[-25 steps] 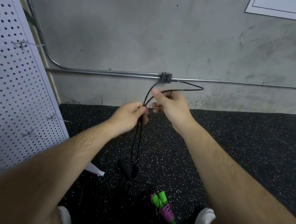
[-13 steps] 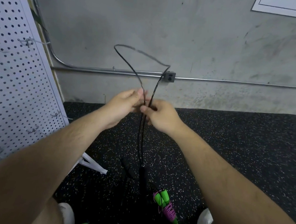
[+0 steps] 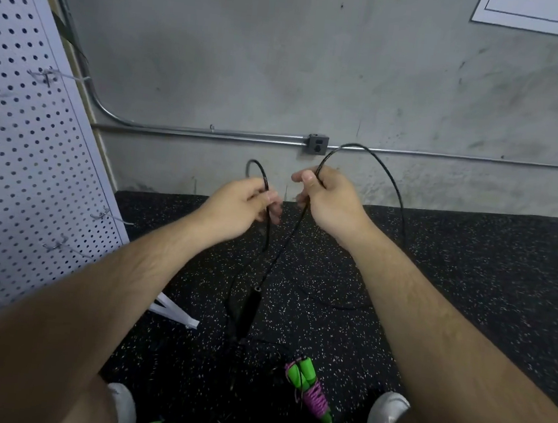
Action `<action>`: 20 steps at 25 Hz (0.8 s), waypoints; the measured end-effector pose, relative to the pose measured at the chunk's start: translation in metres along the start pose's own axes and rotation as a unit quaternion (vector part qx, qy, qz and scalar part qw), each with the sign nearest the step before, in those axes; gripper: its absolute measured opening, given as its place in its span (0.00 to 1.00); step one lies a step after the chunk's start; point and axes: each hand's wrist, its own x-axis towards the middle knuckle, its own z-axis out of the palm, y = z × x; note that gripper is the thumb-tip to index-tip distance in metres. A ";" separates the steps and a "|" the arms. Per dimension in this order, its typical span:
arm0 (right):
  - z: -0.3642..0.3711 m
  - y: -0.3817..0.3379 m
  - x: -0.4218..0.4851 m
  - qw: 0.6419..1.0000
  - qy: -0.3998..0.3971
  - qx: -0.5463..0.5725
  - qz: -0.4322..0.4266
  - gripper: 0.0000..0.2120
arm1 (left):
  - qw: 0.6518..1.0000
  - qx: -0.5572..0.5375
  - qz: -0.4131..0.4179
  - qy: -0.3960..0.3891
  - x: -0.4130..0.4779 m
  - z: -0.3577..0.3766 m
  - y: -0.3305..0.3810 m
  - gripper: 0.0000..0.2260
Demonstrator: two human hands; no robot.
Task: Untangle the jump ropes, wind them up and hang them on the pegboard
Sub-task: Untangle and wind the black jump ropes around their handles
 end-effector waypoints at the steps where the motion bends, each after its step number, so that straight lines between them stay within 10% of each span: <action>1: -0.001 0.001 -0.004 1.000 -0.016 -0.009 0.013 0.12 | 0.999 -0.020 -0.001 0.028 0.004 0.000 0.005 0.09; 6: 0.023 0.015 -0.027 0.980 -0.194 -0.010 0.050 0.10 | 0.988 -0.104 0.040 0.105 0.016 -0.005 0.028 0.11; 10: 0.033 0.022 -0.022 0.991 -0.130 -0.019 0.017 0.07 | 0.984 -0.153 -0.016 0.093 0.019 -0.008 0.015 0.13; 15: 0.025 0.008 -0.003 0.992 -0.026 0.121 0.030 0.11 | 0.967 0.156 0.088 0.184 -0.010 -0.004 -0.007 0.13; 20: 0.021 -0.002 0.007 0.976 -0.008 0.214 0.024 0.13 | 0.987 0.127 -0.050 -0.087 -0.034 0.011 -0.013 0.10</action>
